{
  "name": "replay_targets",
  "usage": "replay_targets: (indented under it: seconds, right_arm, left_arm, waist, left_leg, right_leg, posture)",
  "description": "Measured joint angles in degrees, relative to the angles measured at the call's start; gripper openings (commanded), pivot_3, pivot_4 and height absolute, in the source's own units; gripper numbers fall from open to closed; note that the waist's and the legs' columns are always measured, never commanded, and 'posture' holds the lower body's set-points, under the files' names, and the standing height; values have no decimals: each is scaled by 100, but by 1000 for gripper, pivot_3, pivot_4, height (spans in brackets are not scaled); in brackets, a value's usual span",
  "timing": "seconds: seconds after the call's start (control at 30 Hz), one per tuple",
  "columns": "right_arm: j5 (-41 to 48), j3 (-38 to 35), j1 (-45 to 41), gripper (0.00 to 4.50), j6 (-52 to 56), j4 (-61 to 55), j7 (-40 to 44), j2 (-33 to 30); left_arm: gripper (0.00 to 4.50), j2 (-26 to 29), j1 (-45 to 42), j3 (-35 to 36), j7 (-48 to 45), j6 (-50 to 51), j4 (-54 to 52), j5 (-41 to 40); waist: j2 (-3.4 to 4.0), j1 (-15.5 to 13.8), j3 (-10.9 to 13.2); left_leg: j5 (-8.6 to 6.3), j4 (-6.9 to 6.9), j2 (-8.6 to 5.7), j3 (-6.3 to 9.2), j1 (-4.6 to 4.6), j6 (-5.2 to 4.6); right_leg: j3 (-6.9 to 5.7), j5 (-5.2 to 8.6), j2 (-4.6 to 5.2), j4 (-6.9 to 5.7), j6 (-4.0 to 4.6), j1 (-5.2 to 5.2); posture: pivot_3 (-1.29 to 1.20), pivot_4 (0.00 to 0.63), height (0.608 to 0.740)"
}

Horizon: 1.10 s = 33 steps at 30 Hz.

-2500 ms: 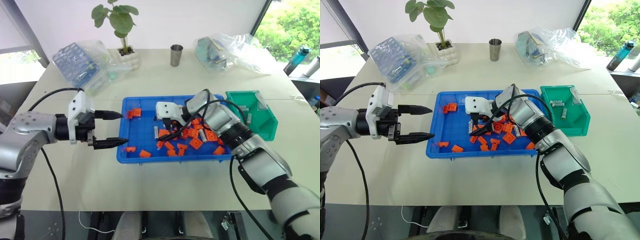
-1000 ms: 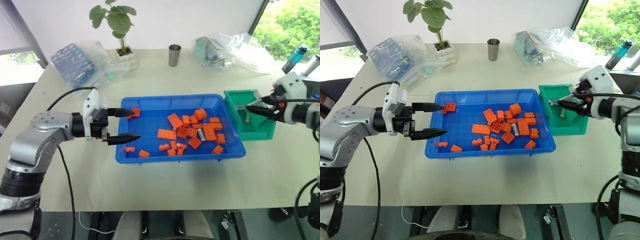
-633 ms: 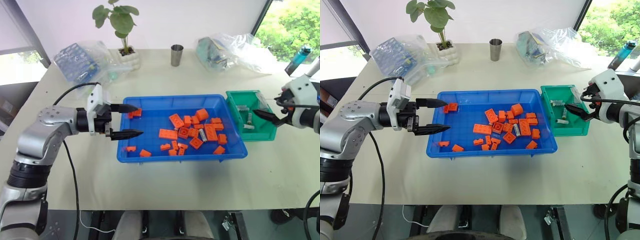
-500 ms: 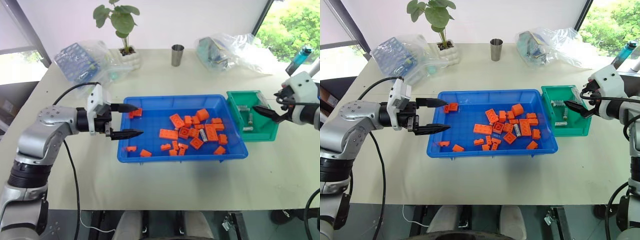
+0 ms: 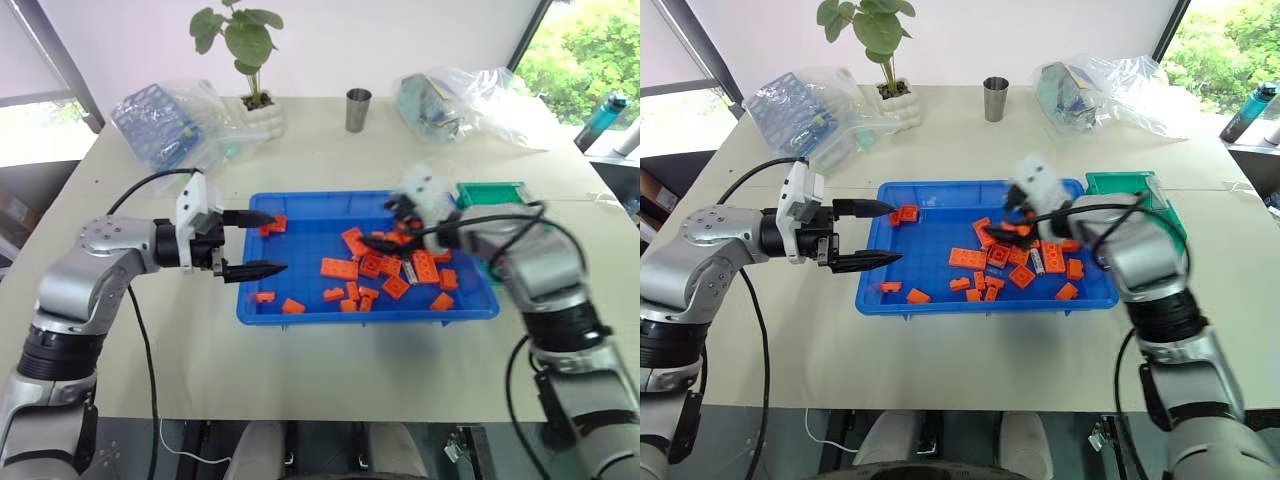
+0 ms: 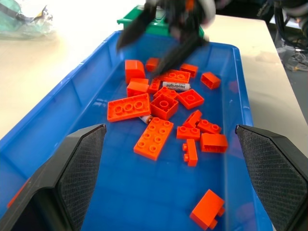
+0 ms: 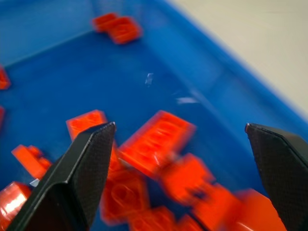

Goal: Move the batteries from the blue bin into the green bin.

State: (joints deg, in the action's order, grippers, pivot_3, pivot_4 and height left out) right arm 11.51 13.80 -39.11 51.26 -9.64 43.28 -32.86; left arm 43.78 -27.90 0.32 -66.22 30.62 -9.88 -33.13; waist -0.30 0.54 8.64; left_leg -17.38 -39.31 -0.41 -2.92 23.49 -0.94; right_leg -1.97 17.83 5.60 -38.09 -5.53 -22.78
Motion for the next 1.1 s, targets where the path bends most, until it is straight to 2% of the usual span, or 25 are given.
replay_targets:
  seconds: [0.2, 0.57, 0.67, 0.83, 0.97, 1.1]
  right_arm:
    - [-430, 541, -239, 4443, -247, 634, -263, 310]
    - [-893, 872, -431, 4443, -295, 1163, -389, 526]
    - [-905, 884, -433, 3652, -285, 1160, -335, 533]
    - [-906, 877, -418, 1092, -261, 1134, -317, 547]
    - [-897, 823, -448, 1092, -167, 1061, -311, 575]
    - [-794, 794, -513, 1092, -25, 1016, -313, 949]
  left_arm:
    - [4500, -6, 0, -1, 57, 41, -138, -4]
    - [4500, -26, 3, -1, 188, 137, -243, -8]
    - [4500, -26, 2, -1, 206, 145, -248, -9]
    - [4500, -27, 3, -1, 211, 145, -248, -9]
    - [4500, -32, 3, 0, 208, 145, -247, -9]
    - [4500, -66, -5, -1, 202, 137, -240, -9]
  waist:
    - [0, 26, 0]
    - [0, 35, 0]
    - [0, 32, 0]
    - [0, 39, 0]
    - [0, 33, 0]
    - [0, 53, 0]
  left_leg:
    - [0, 0, 0, 1, -1, 1]
    - [0, 0, 1, 2, -1, 1]
    - [0, 0, 1, 2, -1, 1]
    - [0, 0, 1, 2, -1, 0]
    - [0, 0, 1, 3, -2, 1]
    - [0, 1, 2, 3, -2, 1]
  right_leg:
    - [-3, 0, -2, -3, 0, 0]
    - [-4, 0, -4, -5, 0, -1]
    - [-4, 0, -4, -5, 0, -1]
    - [-4, 0, -4, -5, 0, -1]
    - [-4, 0, -4, -5, 0, -1]
    - [-4, 0, -5, -6, 0, -3]
  posture:
    - [0, 150, 716]
    - [0, 150, 716]
    - [0, 150, 716]
    - [0, 150, 716]
    - [0, 150, 716]
    - [0, 150, 716]
